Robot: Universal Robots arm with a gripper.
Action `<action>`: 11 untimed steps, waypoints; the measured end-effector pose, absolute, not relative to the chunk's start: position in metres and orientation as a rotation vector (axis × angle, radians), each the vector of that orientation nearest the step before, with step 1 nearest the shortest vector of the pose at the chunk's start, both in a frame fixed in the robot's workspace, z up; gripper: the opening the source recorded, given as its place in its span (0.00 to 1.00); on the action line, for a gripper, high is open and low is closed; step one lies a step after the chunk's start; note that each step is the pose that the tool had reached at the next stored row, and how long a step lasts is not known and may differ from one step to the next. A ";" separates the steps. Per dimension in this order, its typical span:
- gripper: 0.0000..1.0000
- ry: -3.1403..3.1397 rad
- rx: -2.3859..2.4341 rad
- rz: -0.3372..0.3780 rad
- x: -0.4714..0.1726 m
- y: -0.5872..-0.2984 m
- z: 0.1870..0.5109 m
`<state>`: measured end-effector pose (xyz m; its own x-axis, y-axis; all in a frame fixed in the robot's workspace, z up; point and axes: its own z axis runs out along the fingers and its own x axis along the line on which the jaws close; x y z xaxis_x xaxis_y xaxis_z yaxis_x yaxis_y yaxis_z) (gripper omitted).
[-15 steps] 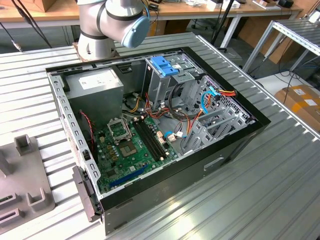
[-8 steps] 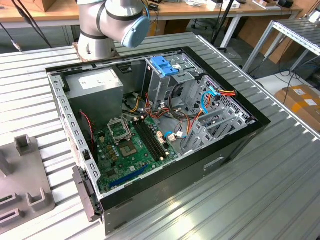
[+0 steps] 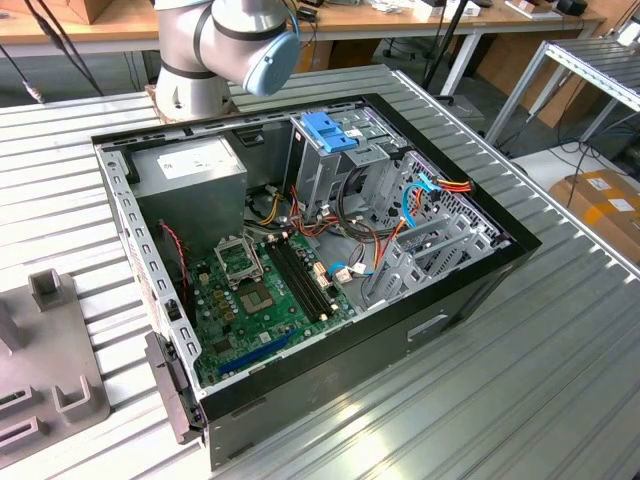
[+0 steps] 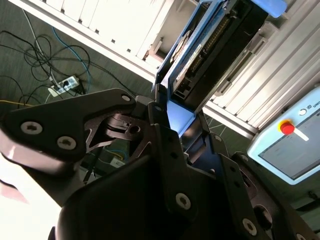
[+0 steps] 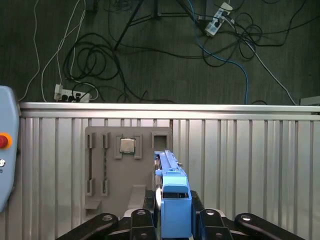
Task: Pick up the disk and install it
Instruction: 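Pick up the disk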
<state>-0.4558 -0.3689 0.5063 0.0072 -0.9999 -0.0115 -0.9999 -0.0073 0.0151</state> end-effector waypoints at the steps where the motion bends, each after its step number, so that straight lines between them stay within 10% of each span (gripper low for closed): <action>1: 0.36 -2.211 2.227 -0.030 -0.455 -0.369 0.506; 11: 0.36 -2.211 2.228 -0.030 -0.446 -0.369 0.506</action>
<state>-0.4458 -0.3689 0.5063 0.0072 -0.9999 -0.0116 -0.9999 -0.0074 0.0151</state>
